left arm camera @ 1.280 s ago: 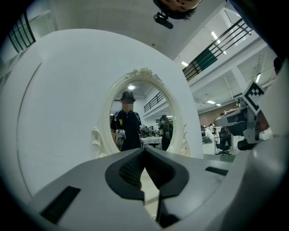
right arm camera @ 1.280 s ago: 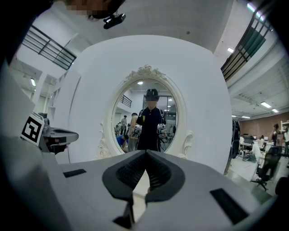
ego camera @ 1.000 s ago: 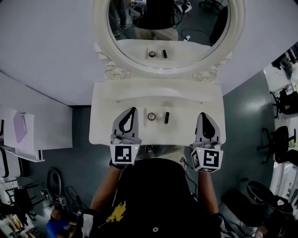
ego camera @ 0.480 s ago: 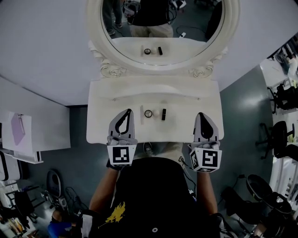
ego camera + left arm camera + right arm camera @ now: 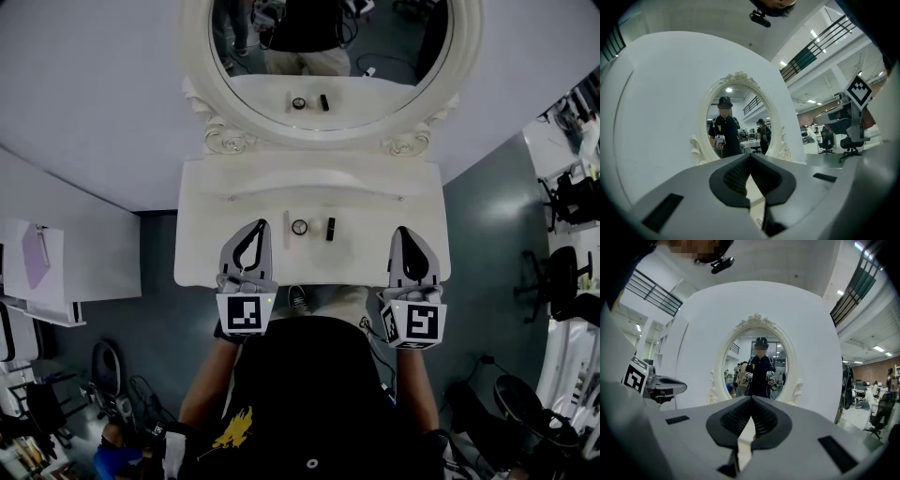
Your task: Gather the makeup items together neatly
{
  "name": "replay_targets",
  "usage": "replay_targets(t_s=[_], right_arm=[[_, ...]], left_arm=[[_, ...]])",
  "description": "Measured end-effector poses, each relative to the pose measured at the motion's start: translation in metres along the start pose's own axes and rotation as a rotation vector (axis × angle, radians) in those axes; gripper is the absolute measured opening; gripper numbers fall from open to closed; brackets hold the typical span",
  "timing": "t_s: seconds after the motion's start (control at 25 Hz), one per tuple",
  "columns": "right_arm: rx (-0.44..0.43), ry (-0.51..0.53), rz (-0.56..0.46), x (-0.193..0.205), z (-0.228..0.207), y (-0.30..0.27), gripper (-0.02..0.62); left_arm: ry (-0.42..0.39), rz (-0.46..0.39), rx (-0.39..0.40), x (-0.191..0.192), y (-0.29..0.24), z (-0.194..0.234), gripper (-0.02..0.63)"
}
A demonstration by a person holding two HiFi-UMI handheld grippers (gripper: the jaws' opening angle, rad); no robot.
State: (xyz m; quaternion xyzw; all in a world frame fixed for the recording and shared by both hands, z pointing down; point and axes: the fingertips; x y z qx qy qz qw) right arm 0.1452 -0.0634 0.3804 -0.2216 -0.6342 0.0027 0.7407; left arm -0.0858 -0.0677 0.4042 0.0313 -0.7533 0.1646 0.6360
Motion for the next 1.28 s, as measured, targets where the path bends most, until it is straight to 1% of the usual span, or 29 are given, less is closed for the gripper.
replay_targets(t_s=[0.08, 0.16, 0.28, 0.36, 0.44, 0.6, 0.72, 0.8, 0.92, 1.04, 1.16, 1.28], right_arm=[[-0.008, 0.004, -0.004, -0.003, 0.002, 0.001, 0.014], [-0.014, 0.011, -0.01, -0.006, 0.003, 0.002, 0.014], [-0.025, 0.018, -0.007, -0.012, 0.001, -0.001, 0.014], [-0.045, 0.021, -0.002, -0.014, 0.0, -0.008, 0.014], [-0.064, 0.013, -0.004, -0.016, -0.001, -0.014, 0.014], [-0.081, 0.002, -0.01, -0.02, 0.0, -0.021, 0.014], [-0.084, 0.005, -0.005, -0.016, -0.001, -0.026, 0.014], [-0.069, 0.005, 0.019, -0.006, -0.005, -0.031, 0.015], [-0.042, -0.04, 0.06, 0.011, -0.014, -0.031, 0.015], [-0.013, -0.05, 0.069, 0.017, -0.022, -0.024, 0.015], [-0.001, -0.045, 0.08, 0.023, -0.027, -0.026, 0.015], [0.009, -0.034, 0.104, 0.036, -0.032, -0.036, 0.015]], left_arm=[[0.023, -0.014, 0.001, -0.003, 0.0, 0.0, 0.014], [0.029, -0.012, 0.002, -0.003, 0.001, 0.0, 0.014], [-0.007, -0.011, -0.005, -0.006, 0.001, 0.001, 0.014], [-0.009, -0.002, -0.015, -0.006, -0.001, 0.002, 0.014], [0.009, 0.003, -0.024, -0.006, -0.003, 0.004, 0.014], [0.039, -0.014, -0.029, -0.011, -0.005, 0.006, 0.014], [-0.003, 0.056, -0.008, 0.0, -0.008, 0.004, 0.014], [0.002, 0.047, -0.003, 0.0, -0.012, 0.004, 0.014], [-0.023, 0.043, 0.023, 0.0, -0.014, 0.0, 0.014], [-0.038, 0.052, 0.048, 0.004, -0.012, -0.006, 0.014], [-0.048, 0.076, 0.057, 0.012, -0.013, -0.007, 0.014], [-0.114, 0.109, 0.072, 0.018, -0.019, -0.009, 0.014]])
Point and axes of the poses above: the fingertips, and each gripper's own axes: y backward along the fingers, z to its left, x out of its underside, and after that the axes turned 13 degrees about z, right-handed
